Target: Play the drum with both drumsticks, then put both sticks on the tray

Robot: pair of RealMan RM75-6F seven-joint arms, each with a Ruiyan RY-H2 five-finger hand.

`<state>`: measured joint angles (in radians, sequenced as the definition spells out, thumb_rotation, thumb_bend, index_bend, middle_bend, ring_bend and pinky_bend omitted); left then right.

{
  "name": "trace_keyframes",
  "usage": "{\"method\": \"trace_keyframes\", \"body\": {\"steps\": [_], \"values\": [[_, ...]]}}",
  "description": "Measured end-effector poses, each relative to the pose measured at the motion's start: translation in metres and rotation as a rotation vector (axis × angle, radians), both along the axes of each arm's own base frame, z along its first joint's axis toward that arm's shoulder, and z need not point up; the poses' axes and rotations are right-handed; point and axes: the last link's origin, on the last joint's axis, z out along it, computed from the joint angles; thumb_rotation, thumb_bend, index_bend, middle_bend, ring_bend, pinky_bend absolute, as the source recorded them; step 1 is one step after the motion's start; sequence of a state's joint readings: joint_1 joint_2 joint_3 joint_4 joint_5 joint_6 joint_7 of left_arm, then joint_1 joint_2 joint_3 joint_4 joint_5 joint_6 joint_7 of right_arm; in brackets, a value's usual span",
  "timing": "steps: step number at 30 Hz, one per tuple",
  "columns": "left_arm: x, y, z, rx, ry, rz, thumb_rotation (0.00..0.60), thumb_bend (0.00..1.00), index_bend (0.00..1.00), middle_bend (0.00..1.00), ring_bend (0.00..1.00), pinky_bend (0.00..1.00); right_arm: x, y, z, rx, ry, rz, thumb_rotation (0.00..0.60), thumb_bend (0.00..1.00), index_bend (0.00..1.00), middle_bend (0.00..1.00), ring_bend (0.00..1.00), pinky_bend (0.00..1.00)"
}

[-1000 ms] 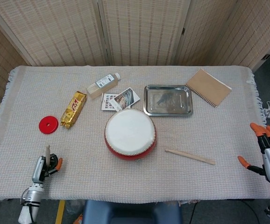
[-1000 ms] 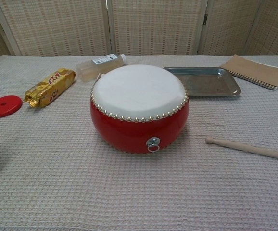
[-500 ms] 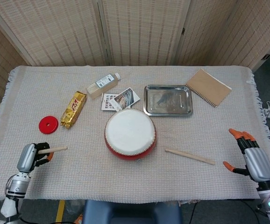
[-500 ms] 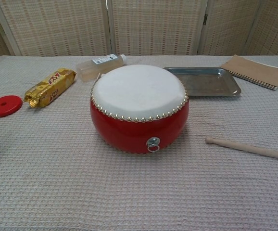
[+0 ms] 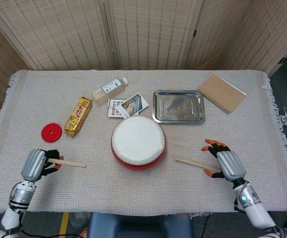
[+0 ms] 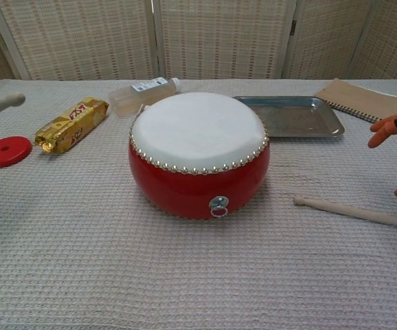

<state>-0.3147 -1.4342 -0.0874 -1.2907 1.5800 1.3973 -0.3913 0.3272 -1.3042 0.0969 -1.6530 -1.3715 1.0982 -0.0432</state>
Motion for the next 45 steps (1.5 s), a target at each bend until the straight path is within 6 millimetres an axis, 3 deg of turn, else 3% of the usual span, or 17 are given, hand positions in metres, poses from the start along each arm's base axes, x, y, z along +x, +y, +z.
{"method": "trace_keyframes", "body": {"steps": [5,11,24,37,45], "values": [[0.003,-0.001,0.001,-0.01,0.043,-0.005,0.6,0.83,1.0,1.0,1.0,1.0,0.004,-0.019,-0.032,0.035,0.049,0.007,0.6,0.24,0.38,0.09,0.0,0.15],[0.003,-0.001,0.002,-0.024,0.047,0.023,0.6,0.82,1.0,1.0,1.0,1.0,0.003,-0.027,-0.054,0.077,0.103,0.008,0.6,0.25,0.4,0.09,0.0,0.15],[0.004,-0.001,-0.004,-0.062,0.041,0.044,0.6,0.81,1.0,1.0,1.0,1.0,0.003,-0.033,-0.083,0.101,0.119,0.008,0.6,0.31,0.45,0.09,0.0,0.15],[0.0,-0.002,-0.003,-0.066,0.032,0.059,0.6,0.8,1.0,1.0,1.0,1.0,0.005,-0.034,-0.088,0.109,0.07,-0.004,0.6,0.47,0.59,0.12,0.0,0.15],[-0.001,-0.002,0.001,-0.059,0.015,0.067,0.6,0.79,1.0,1.0,1.0,1.0,0.015,-0.037,-0.062,0.055,-0.212,-0.041,0.6,0.47,0.62,0.18,0.05,0.15]]}}
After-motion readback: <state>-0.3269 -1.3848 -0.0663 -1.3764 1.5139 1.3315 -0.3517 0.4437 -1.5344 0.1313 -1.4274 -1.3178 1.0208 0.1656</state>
